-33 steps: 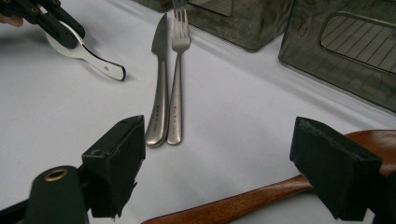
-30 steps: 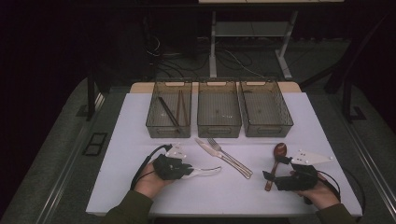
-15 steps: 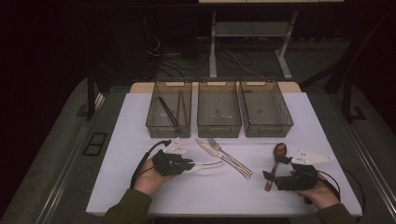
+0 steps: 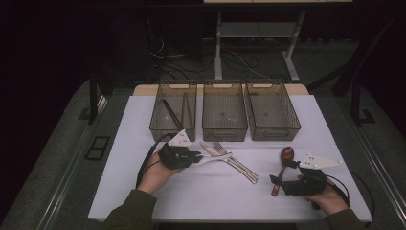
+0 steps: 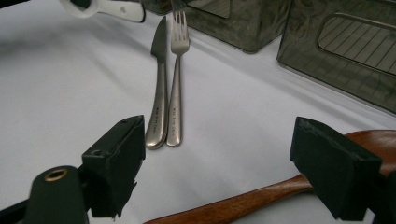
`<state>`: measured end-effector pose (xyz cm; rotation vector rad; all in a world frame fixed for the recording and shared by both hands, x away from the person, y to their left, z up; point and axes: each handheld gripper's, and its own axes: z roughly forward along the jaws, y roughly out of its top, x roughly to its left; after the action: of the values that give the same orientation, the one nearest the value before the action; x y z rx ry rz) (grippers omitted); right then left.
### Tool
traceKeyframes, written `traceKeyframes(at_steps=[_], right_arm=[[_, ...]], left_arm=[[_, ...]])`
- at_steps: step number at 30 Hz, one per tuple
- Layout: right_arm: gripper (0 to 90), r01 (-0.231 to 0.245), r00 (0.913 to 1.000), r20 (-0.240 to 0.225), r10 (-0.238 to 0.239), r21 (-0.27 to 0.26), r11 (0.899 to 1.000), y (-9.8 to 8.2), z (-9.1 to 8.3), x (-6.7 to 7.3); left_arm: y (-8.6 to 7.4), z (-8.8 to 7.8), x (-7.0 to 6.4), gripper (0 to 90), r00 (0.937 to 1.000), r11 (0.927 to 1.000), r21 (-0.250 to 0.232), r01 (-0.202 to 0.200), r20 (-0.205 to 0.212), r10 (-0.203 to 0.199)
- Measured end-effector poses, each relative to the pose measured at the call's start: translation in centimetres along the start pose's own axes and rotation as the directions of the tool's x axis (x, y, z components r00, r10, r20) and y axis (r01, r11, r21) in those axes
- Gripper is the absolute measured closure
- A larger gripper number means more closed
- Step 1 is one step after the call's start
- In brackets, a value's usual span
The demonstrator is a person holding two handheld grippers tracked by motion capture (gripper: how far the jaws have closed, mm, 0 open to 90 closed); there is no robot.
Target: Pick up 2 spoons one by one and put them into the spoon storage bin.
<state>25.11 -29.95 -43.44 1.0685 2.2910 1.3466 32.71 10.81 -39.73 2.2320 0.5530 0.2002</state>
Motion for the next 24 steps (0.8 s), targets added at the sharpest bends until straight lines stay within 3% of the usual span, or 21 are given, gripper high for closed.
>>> traceKeyframes(at_steps=[12, 19, 23, 24], right_arm=[[18.5, -0.001, 1.0, -0.009, 0.001, -0.007, 1.0, 0.0, 0.0, -0.1], [18.4, -0.01, 0.9999, -0.007, 0.01, -0.013, 1.0, 0.0, -0.2, -0.2], [18.5, -0.018, 0.9998, -0.008, 0.018, -0.019, 1.0, 0.0, -0.2, -0.2], [18.5, -0.02, 0.9998, -0.007, 0.02, -0.018, 1.0, 0.0, -0.2, -0.2]], left_arm=[[3.0, 0.7, 1.7, 80.5, 0.9991, 0.9996, -0.023, -0.016, -0.039, 0.016], [5.7, 0.8, 2.8, 80.5, 0.9982, 0.9987, -0.05, -0.011, -0.06, 0.008], [7.2, 1.0, 3.8, 80.5, 0.9969, 0.9984, -0.047, -0.031, -0.074, 0.027], [7.6, 1.2, 3.9, 80.5, 0.9966, 0.9981, -0.058, -0.019, -0.081, 0.014]])
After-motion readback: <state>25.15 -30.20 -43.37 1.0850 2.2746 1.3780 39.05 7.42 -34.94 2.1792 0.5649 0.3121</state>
